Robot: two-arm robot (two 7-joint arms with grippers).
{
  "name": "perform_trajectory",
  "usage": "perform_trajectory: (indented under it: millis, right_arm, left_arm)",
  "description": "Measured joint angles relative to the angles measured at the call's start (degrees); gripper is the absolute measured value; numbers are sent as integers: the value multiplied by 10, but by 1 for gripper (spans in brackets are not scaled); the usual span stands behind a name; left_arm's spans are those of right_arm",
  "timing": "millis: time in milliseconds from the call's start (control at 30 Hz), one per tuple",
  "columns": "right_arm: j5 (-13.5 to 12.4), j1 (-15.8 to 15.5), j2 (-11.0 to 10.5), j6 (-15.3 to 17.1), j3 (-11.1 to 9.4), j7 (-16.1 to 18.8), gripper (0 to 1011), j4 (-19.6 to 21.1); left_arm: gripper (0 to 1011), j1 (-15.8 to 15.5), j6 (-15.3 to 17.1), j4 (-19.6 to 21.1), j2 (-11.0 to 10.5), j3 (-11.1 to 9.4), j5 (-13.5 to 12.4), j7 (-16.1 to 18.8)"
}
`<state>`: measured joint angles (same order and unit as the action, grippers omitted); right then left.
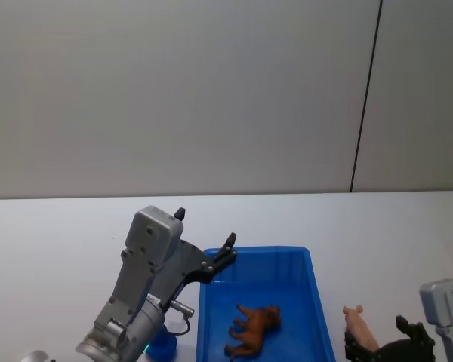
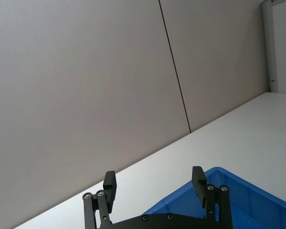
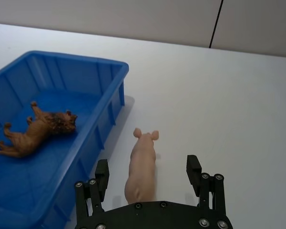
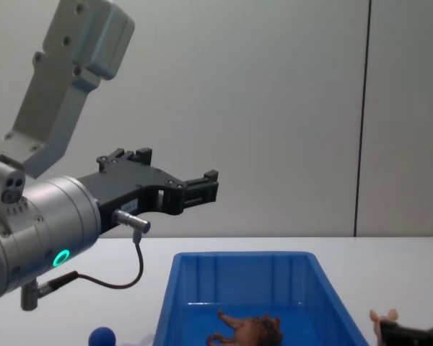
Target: Pick up the two dolls from the table and place them into the box.
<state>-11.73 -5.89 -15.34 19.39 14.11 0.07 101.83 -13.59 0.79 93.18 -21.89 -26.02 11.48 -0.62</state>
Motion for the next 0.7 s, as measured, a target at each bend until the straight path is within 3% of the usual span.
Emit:
perform_trajectory:
  millis: [267,700]
  right_arm:
    - [-1,0,3,0,0,7,942,-25]
    - [6,16,17,-14,5,27,560,-68]
  left_arm:
    - [1001,0,0,0,0,0,0,0]
    - [1002,0,0,0,0,0,0,0]
